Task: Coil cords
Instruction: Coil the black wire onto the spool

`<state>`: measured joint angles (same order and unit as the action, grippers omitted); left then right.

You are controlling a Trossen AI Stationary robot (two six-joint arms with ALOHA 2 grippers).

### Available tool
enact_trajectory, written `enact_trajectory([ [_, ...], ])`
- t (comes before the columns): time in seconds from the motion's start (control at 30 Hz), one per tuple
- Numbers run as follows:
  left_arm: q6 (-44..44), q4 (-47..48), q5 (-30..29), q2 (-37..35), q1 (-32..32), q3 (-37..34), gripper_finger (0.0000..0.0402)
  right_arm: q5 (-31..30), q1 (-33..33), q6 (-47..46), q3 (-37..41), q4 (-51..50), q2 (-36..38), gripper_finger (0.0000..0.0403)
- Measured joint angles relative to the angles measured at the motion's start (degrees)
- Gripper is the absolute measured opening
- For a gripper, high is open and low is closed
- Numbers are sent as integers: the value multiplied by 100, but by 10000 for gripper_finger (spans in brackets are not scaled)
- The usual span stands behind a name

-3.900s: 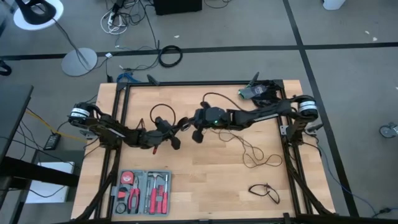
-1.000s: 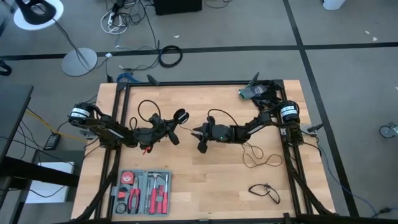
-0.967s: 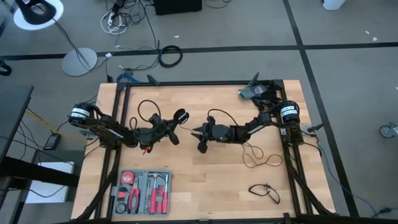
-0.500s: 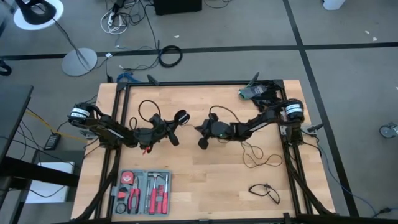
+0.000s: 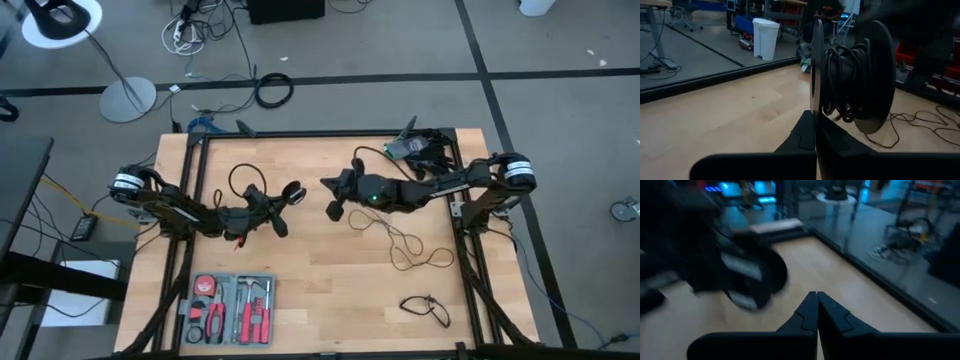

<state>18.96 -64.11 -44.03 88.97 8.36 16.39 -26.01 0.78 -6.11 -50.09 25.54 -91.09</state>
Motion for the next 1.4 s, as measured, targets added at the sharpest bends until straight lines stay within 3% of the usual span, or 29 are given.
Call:
enact_trajectory([
  [0.2,94,84,-125,0,-13,5,0,490,-192,465,-829,-29,-569,0],
  [0.33,106,197,-163,0,-13,8,0,165,-311,626,-1260,-764,-782,0],
  [0.43,116,187,-296,0,25,8,0,-153,-349,489,-1286,-1570,-696,1],
  [0.57,118,100,-307,0,43,-27,0,171,-390,245,-1091,-2228,-568,5],
  [0.67,118,-45,-324,1,44,-77,0,272,-477,-23,-560,-1804,-566,6],
  [0.9,97,-216,-260,2,44,-89,0,325,-531,-590,1090,912,-624,6],
  [0.97,97,-220,-259,2,44,-91,0,324,-515,-585,1372,1222,-659,9],
  [1.17,90,-325,-245,2,44,-92,0,447,-320,-543,1328,1307,-1122,40],
  [1.4,92,-416,-245,2,42,-73,0,777,-188,69,543,1372,-2044,108],
])
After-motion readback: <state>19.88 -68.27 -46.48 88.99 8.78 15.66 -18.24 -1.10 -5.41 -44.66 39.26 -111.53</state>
